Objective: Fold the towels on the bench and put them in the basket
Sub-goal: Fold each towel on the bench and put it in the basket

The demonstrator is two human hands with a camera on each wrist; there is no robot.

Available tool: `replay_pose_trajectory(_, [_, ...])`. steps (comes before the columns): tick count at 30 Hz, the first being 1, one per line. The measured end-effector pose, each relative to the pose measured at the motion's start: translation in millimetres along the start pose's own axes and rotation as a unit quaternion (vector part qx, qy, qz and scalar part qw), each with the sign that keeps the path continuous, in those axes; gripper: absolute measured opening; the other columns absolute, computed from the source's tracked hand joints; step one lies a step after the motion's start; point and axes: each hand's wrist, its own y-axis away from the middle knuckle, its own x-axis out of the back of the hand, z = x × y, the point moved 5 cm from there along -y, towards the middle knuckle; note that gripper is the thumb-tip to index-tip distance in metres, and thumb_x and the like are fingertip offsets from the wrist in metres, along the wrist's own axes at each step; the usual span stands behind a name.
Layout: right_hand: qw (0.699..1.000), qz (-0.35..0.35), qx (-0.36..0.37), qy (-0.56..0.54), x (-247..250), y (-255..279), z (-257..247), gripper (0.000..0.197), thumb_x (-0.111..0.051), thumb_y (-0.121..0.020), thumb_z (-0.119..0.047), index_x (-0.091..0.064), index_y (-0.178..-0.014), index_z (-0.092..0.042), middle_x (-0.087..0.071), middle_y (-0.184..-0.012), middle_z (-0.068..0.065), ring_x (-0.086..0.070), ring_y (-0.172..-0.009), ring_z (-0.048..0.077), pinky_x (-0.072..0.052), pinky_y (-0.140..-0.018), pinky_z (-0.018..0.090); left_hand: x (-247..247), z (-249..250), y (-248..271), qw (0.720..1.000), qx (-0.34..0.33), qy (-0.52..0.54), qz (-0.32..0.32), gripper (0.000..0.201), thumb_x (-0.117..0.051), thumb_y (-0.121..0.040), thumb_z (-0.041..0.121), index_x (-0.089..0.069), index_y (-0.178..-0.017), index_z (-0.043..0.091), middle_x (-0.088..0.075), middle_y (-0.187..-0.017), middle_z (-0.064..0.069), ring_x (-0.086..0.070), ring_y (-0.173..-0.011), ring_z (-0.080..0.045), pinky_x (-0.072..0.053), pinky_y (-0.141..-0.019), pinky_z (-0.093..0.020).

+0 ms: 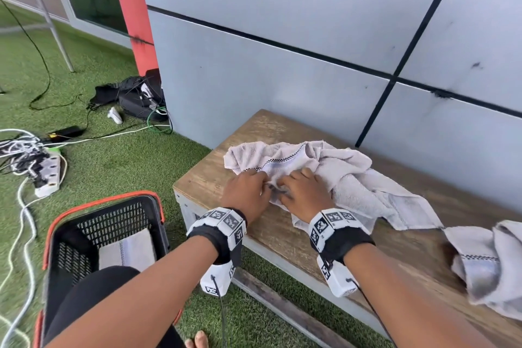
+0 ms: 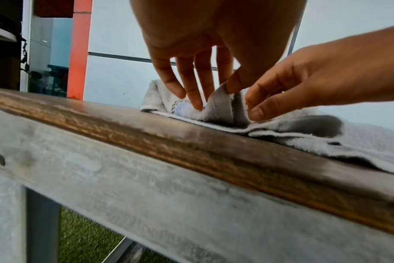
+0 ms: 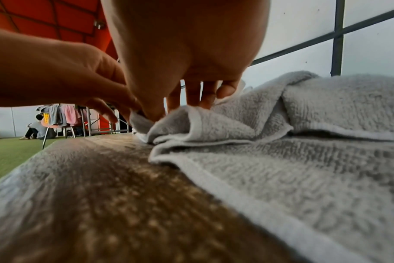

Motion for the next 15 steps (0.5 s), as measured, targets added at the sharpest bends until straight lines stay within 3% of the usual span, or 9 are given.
replay_pose_trajectory(5, [0.997, 0.076, -0.011, -0.025, 24, 10, -3, 0.028, -0.052, -0.088, -0.047, -0.059, -0.108, -0.028, -0.061, -0.106, -0.008, -0.044, -0.110, 0.022, -0.030, -0.085, 0.037, 28, 12, 3, 0.998, -0.046, 0.002, 0.036, 0.018, -0.048, -0.089, 0.028, -0.060, -0.096, 0.018, -0.060, -0.089, 0.001, -0.059, -0.079, -0.023, -0.045, -0.069, -0.033])
replay_pose_trajectory(11, [0.982, 0.176, -0.007, -0.063, 76, 31, -4, 0.013, -0.052, -0.088, -0.035, -0.059, -0.093, -0.026, -0.067, -0.093, -0.009, -0.050, -0.101, 0.021, -0.024, -0.080, 0.035, 78, 38, 3, 0.993, -0.101, -0.005, 0.058, 0.016, -0.049, -0.085, 0.023, -0.059, -0.098, 0.019, -0.062, -0.096, 0.001, -0.058, -0.087, -0.023, -0.041, -0.076, -0.033])
replay_pose_trajectory(15, [0.963, 0.243, -0.007, -0.118, 121, 45, 0, 0.004, -0.057, -0.084, -0.026, -0.058, -0.087, -0.023, -0.065, -0.077, -0.009, -0.059, -0.088, 0.018, -0.023, -0.079, 0.031, 107, 59, 3, 0.988, -0.128, -0.004, 0.088, 0.014, -0.051, -0.085, 0.021, -0.059, -0.095, 0.017, -0.064, -0.094, 0.002, -0.059, -0.085, -0.024, -0.034, -0.071, -0.030])
